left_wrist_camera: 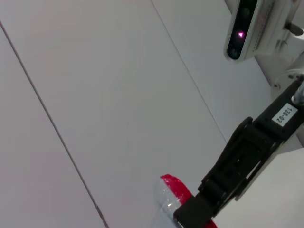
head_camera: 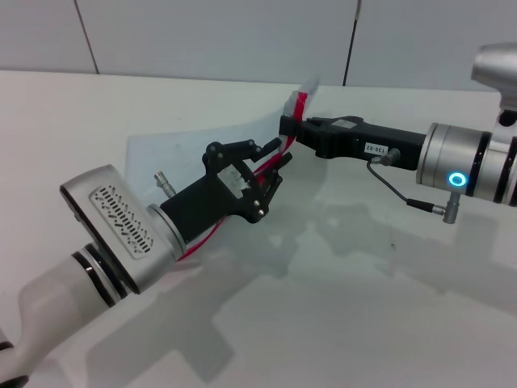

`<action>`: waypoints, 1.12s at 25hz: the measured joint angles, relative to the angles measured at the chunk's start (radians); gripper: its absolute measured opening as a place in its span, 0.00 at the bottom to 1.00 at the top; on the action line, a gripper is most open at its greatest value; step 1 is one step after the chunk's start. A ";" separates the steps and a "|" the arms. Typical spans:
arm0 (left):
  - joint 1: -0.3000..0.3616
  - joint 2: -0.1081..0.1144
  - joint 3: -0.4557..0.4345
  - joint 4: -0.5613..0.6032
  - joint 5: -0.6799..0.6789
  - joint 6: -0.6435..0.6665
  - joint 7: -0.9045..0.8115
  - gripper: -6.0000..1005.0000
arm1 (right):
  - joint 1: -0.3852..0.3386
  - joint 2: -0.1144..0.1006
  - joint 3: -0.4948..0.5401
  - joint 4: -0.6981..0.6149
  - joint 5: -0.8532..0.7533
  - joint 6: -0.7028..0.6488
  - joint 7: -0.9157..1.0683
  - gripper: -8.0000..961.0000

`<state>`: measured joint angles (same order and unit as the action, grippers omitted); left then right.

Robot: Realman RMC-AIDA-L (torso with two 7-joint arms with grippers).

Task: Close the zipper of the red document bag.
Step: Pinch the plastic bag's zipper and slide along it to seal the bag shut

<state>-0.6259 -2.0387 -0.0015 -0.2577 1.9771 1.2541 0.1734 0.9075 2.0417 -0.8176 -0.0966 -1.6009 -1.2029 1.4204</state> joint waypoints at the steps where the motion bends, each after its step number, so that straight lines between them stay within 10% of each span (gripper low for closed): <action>1: -0.001 0.000 0.000 0.000 0.000 -0.002 0.000 0.21 | 0.000 0.000 0.000 0.000 0.000 0.000 0.000 0.05; 28: 0.007 0.000 0.001 -0.002 0.000 -0.004 -0.006 0.09 | -0.016 -0.003 0.027 -0.001 0.004 0.001 -0.017 0.06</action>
<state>-0.6186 -2.0387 0.0000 -0.2593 1.9772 1.2502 0.1671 0.8913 2.0384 -0.7909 -0.0977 -1.5969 -1.2020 1.4034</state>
